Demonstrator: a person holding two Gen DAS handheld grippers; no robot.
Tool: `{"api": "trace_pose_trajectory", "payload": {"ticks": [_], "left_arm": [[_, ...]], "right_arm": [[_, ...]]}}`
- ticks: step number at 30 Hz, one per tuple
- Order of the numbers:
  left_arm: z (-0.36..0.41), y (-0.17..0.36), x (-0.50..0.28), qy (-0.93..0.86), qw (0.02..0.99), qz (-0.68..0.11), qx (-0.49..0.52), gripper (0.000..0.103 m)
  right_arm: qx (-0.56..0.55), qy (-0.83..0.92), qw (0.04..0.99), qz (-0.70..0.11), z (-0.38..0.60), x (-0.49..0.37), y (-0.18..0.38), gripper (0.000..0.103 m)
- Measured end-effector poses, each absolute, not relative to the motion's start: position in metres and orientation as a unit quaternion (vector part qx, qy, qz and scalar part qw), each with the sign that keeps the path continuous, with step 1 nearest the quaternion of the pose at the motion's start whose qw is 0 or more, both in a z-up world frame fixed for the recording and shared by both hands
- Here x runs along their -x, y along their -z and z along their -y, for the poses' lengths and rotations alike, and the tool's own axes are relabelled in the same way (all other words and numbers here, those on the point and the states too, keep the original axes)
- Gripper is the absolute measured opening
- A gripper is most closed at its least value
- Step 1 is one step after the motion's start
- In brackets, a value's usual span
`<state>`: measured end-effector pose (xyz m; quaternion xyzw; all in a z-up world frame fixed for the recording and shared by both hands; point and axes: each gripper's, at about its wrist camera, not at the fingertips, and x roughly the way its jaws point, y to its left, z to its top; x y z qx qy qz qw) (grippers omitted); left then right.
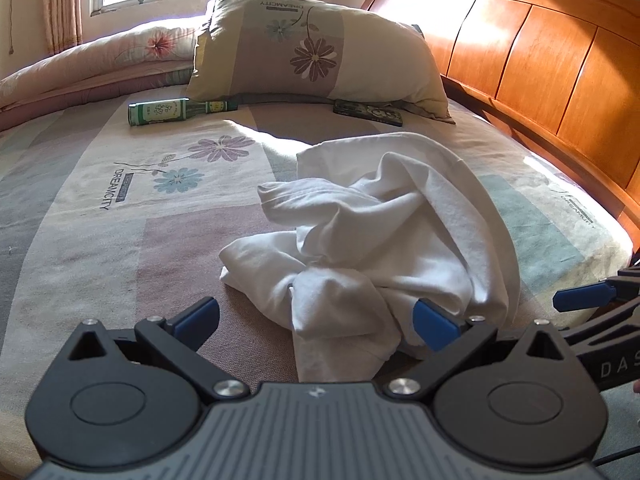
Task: Fold clothes
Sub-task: 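Grasp the white T-shirt edge with the right gripper and lift it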
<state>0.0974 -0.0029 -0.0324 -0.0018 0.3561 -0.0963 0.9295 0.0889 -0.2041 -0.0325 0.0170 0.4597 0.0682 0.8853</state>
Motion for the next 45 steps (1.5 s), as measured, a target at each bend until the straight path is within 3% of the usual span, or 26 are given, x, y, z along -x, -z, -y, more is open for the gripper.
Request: {"api": "trace_pose_trajectory", "payload": {"ticks": [9,18,30,36,45], "left_arm": [[0.021,0.031,-0.111,0.095,0.925,-0.367,-0.027,0.102],[0.023,0.025,-0.122,0.1,0.923,-0.368,-0.042,0.102],[0.013,0.027,-0.144,0.118,0.922,-0.366,-0.051,0.102],[0.006,0.033,-0.155,0.133,0.918,-0.37,-0.046,0.102],[-0.006,0.043,-0.166,0.131,0.916,-0.378,-0.045,0.102]], "right_arm": [[-0.004,-0.042,0.888,-0.457,0.227,-0.09,0.039,0.103],[-0.096,-0.14,0.858,-0.484,0.237,-0.094,0.043,0.103],[-0.084,-0.152,0.846,-0.504,0.249,-0.107,0.025,0.103],[-0.086,-0.125,0.865,-0.478,0.267,-0.129,-0.002,0.103],[-0.027,-0.058,0.869,-0.49,0.258,-0.173,0.031,0.103]]}}
